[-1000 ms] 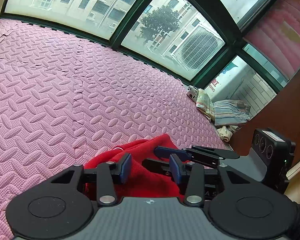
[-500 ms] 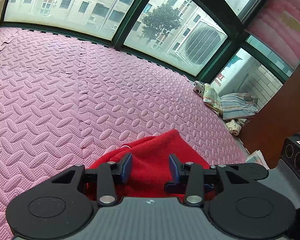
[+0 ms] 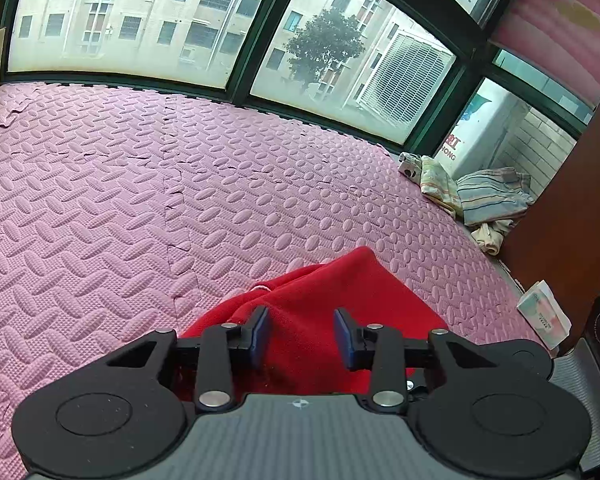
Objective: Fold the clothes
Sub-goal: 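Grasp the hoodie edge with the left gripper and tuck it under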
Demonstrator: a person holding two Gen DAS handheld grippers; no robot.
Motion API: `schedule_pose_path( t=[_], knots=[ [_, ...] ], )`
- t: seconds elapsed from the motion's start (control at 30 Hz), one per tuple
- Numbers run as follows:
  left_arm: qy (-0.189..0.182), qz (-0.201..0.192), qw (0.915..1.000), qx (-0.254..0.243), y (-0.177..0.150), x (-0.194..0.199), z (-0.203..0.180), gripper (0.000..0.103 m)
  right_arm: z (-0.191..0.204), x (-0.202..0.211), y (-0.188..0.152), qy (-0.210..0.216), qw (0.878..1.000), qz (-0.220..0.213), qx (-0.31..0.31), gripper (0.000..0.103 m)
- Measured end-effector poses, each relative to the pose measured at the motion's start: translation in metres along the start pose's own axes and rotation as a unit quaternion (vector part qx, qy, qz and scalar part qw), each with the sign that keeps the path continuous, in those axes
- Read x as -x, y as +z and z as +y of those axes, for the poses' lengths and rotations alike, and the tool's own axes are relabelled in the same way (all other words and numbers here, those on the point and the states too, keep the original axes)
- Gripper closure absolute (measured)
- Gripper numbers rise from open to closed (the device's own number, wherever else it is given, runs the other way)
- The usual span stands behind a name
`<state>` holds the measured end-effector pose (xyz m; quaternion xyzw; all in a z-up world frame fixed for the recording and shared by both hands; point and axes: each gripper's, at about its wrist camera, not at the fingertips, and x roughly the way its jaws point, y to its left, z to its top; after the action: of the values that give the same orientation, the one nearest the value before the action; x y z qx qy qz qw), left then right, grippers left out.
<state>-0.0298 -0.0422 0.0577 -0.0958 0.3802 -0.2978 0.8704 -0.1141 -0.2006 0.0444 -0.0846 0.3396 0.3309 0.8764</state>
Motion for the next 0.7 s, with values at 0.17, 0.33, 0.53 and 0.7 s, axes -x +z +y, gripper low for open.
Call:
schedule_pose_path(
  t=[0.17, 0.33, 0.53, 0.7],
  knots=[
    [0.007, -0.007, 0.9999, -0.004, -0.003, 0.001, -0.002, 0.065, 0.002, 0.017, 0.006, -0.015, 1.000, -0.018, 0.009, 0.067],
    [0.013, -0.011, 0.9998, -0.007, -0.005, 0.001, -0.004, 0.065, 0.004, 0.016, -0.004, -0.020, 1.000, -0.001, 0.005, 0.067],
    [0.026, -0.018, 0.9993, -0.019, -0.010, 0.001, -0.009, 0.065, -0.001, 0.022, -0.007, -0.014, 1.000, -0.012, -0.013, 0.067],
    [0.033, -0.024, 0.9990, -0.018, -0.014, 0.003, -0.010, 0.065, -0.014, 0.049, -0.007, -0.045, 0.998, -0.043, -0.028, 0.066]
  ],
)
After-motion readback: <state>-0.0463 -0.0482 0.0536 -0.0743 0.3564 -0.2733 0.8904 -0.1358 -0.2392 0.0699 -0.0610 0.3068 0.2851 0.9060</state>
